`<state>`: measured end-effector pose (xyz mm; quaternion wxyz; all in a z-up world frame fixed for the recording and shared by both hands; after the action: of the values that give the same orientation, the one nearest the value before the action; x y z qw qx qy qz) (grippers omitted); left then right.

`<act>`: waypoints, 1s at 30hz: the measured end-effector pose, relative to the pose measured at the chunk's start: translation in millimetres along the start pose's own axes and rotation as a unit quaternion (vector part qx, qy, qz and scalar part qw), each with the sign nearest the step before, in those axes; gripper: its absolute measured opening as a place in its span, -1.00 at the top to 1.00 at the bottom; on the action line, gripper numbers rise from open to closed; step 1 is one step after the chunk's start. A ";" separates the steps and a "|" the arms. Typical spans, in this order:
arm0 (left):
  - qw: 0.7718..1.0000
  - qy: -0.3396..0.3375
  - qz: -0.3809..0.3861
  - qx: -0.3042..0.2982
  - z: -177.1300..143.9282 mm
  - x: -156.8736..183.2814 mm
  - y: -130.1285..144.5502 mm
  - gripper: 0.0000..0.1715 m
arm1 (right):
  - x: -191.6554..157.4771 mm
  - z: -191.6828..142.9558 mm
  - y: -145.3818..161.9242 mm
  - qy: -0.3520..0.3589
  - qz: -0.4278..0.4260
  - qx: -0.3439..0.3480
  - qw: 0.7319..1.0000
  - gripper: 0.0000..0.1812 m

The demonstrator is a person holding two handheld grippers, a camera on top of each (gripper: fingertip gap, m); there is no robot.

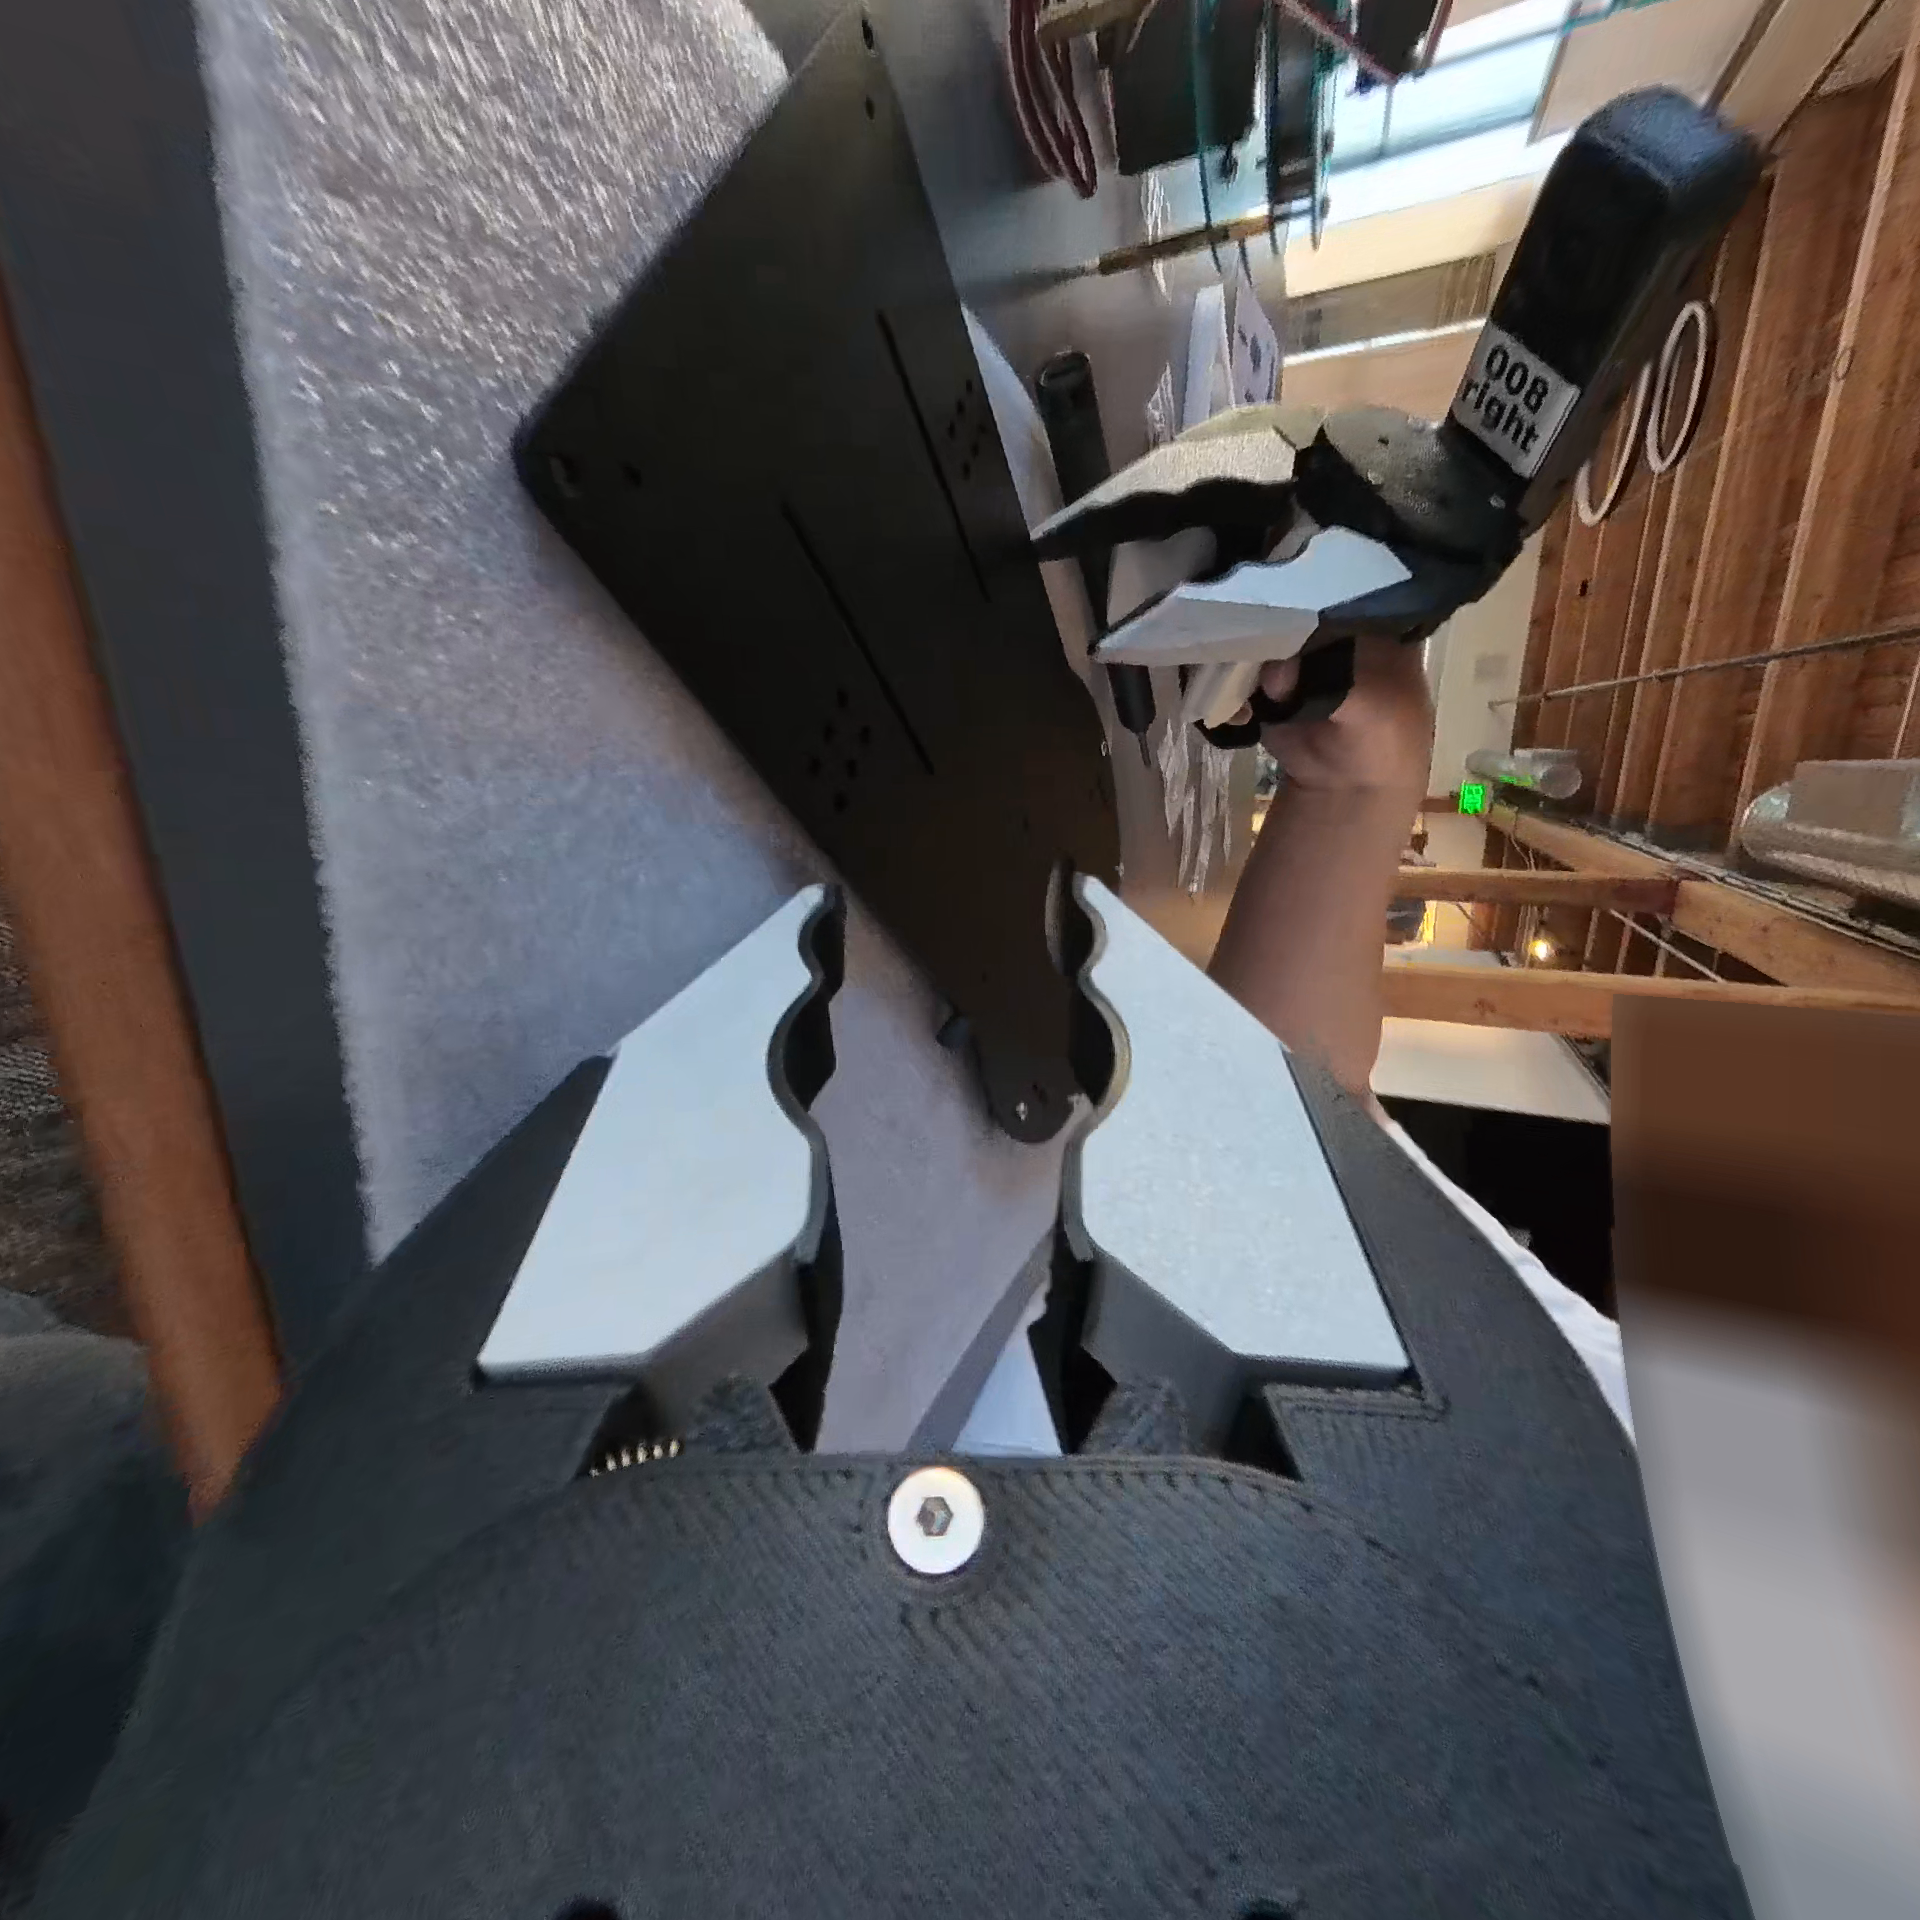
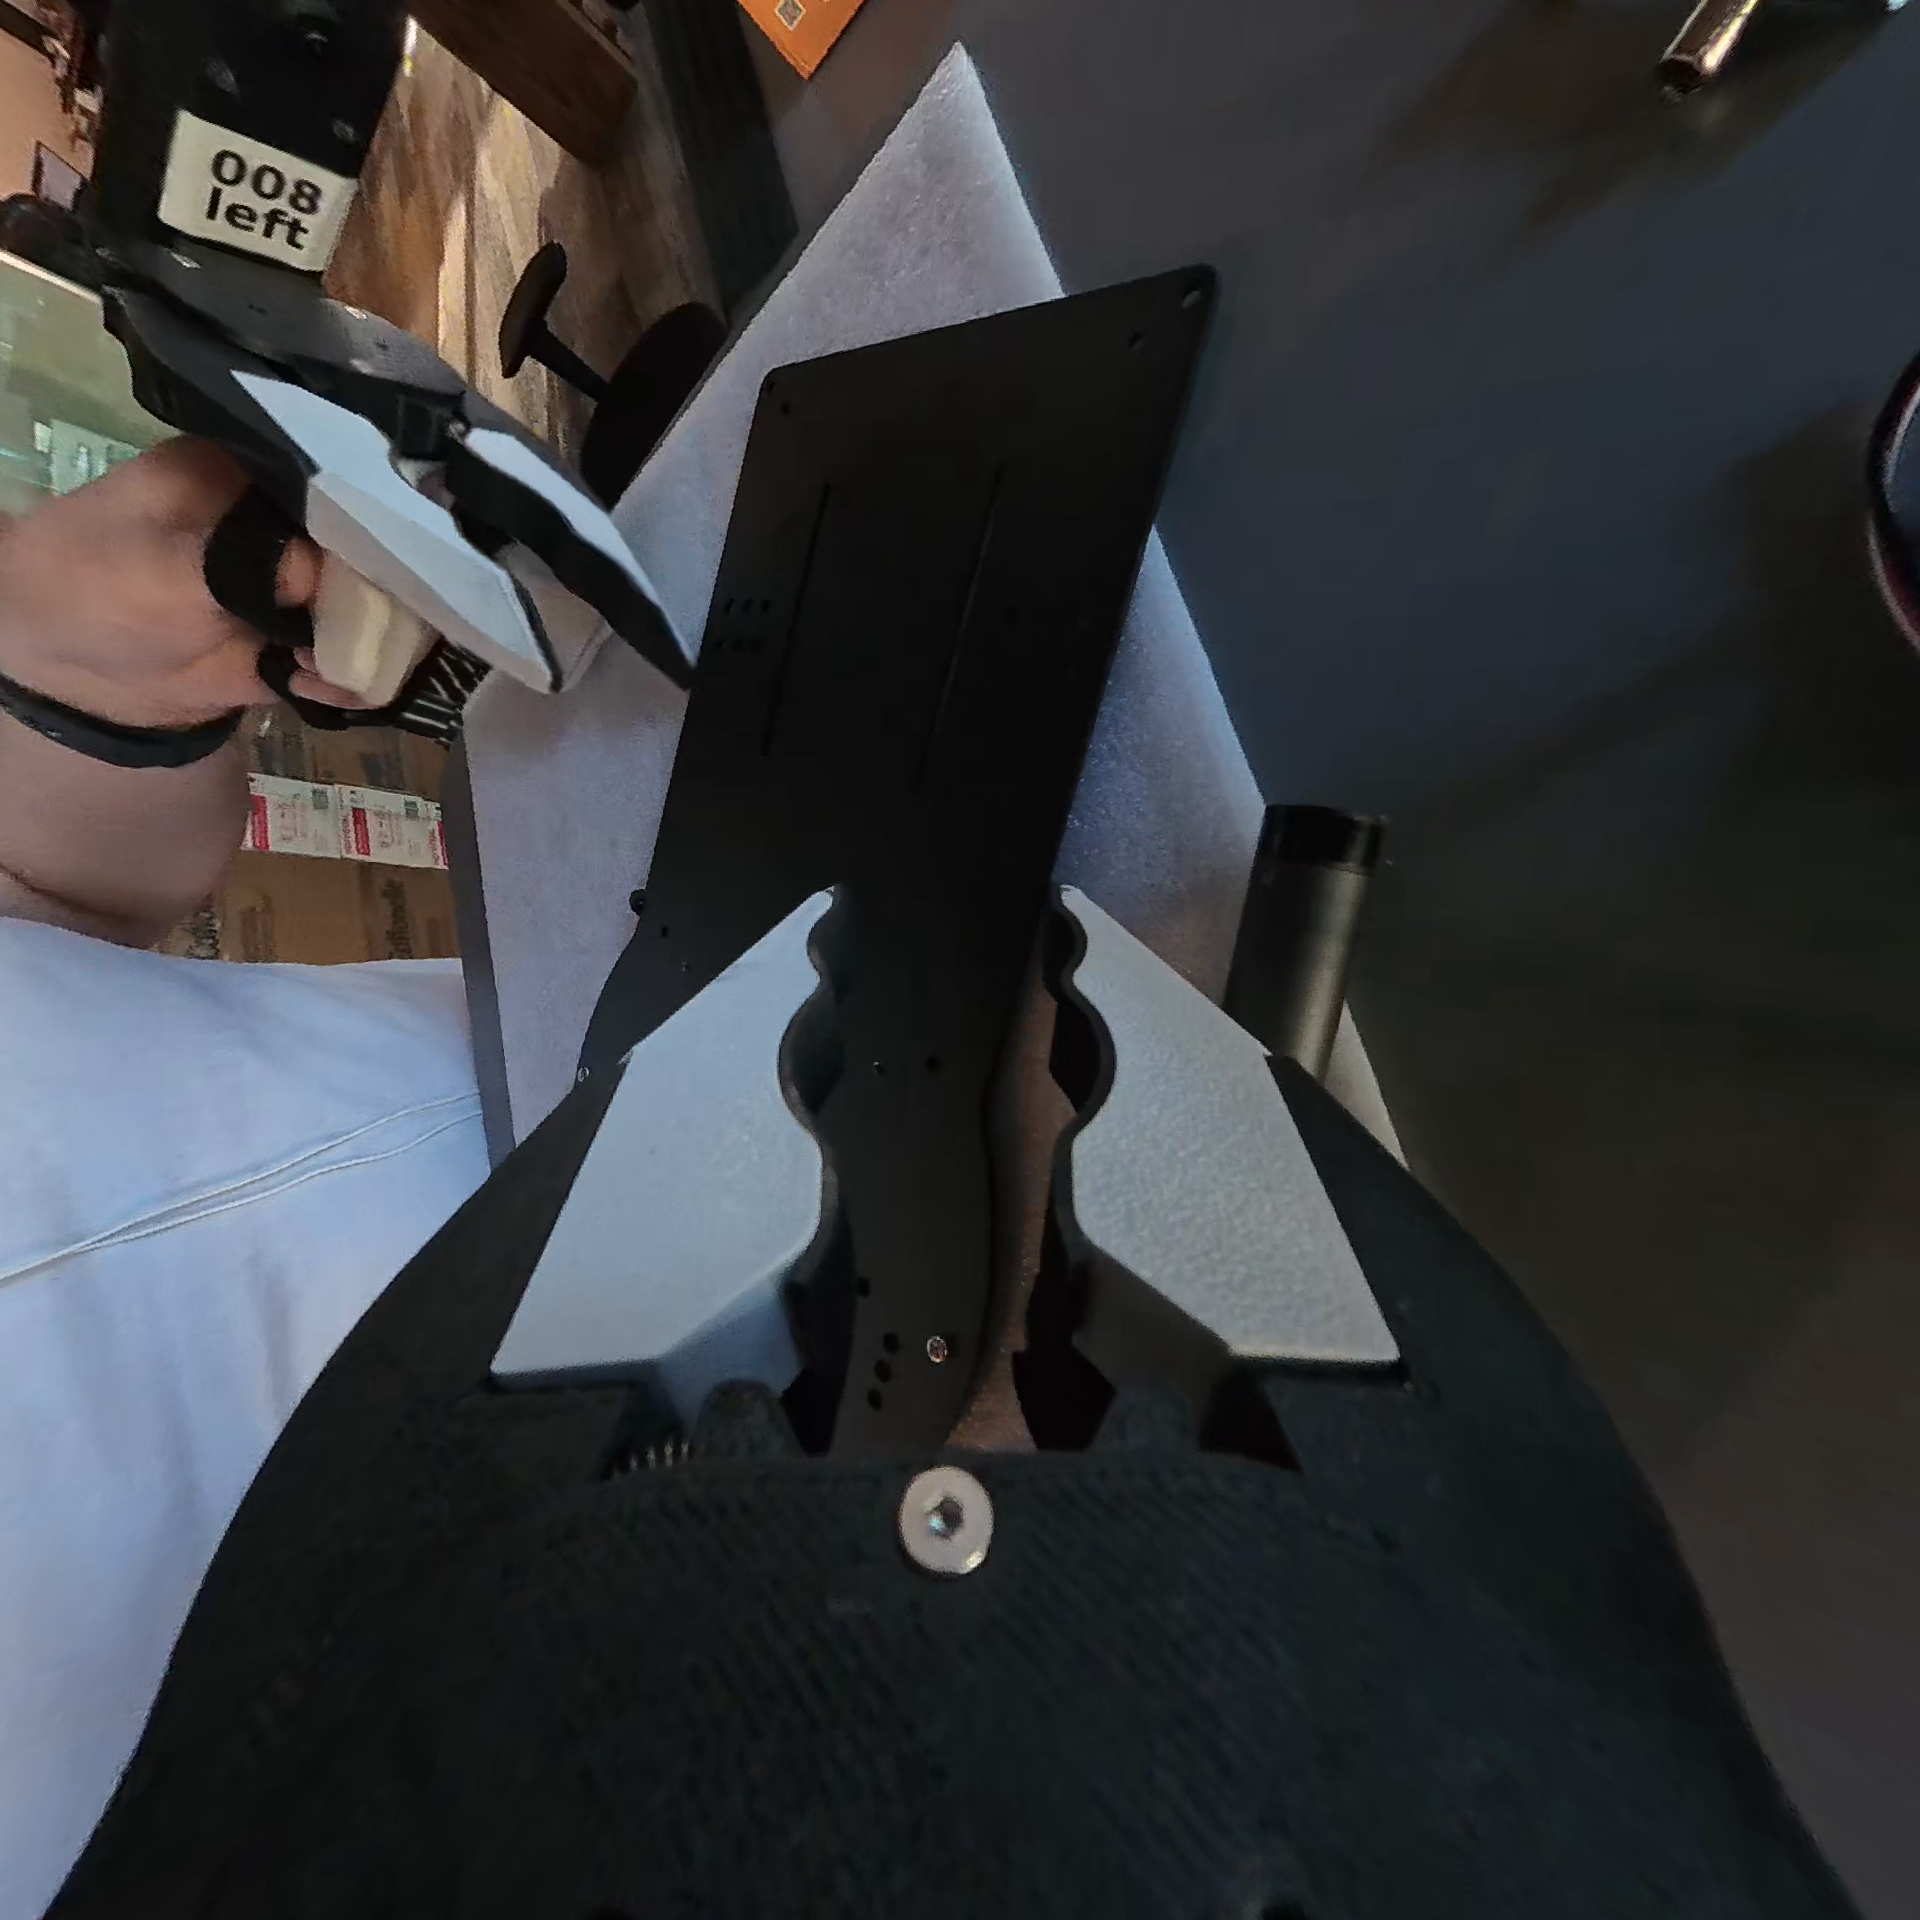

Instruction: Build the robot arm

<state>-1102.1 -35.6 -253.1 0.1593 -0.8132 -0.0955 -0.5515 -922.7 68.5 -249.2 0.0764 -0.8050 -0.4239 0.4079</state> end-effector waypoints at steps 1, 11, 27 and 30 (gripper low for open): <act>1.000 0.003 -0.004 -0.006 0.2 0.2 1.6 0.52 | 0.1 0.1 -0.2 0.000 -0.001 -0.002 1.000 0.63; 0.999 -0.029 -0.022 0.017 6.3 1.6 1.9 0.59 | 1.4 1.0 -1.0 0.002 0.002 -0.007 1.000 0.65; 0.994 -0.030 -0.005 0.106 7.2 -0.5 9.9 0.66 | -0.8 -15.8 -2.9 -0.062 0.054 0.075 0.994 0.81; 0.993 -0.037 0.008 0.110 8.2 0.4 11.2 0.64 | -7.4 -23.3 -6.8 -0.110 0.065 0.103 0.986 0.94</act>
<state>-1091.1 -43.1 -257.2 0.2484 -0.8116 -0.1544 -0.5057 -912.4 72.5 -226.4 0.0852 -0.7687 -0.3318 0.5401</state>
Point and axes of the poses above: each gripper's, where its closed fingertips meet, z out along the fingers, y out of its underside, x = y × z across the jaws, the point moved 6 cm from there along -z, back along the fingers, and after that the axes turned 2 degrees about y, right-handed, at the moved point
